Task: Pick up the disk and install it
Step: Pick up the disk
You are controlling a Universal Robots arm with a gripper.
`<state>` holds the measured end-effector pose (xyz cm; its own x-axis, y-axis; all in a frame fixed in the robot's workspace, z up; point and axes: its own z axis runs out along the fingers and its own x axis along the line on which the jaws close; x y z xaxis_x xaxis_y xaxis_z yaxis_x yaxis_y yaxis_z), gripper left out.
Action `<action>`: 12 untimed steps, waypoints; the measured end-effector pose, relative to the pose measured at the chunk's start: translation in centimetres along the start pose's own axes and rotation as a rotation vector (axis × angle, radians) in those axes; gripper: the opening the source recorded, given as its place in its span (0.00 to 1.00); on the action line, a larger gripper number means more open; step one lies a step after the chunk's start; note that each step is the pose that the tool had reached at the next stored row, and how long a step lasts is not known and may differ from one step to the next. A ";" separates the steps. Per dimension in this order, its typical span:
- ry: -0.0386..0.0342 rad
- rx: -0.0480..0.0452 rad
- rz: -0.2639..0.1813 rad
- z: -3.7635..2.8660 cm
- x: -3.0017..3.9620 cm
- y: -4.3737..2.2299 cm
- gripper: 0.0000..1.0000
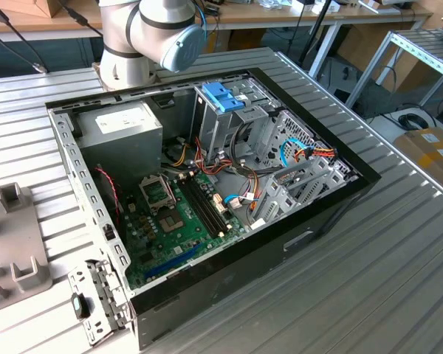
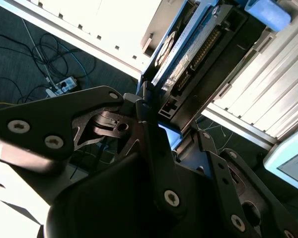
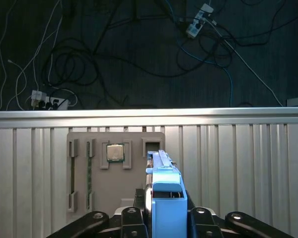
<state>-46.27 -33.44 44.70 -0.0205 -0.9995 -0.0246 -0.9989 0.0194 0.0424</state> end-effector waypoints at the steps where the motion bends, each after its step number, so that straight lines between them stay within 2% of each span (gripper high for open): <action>1: 0.0000 0.0000 0.000 -0.02 0.00 0.00 0.37; 12: 0.0000 0.0000 0.000 -0.37 -0.01 0.02 0.37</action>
<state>-46.28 -33.44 45.06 -0.0205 -0.9995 -0.0246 -0.9989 0.0195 0.0424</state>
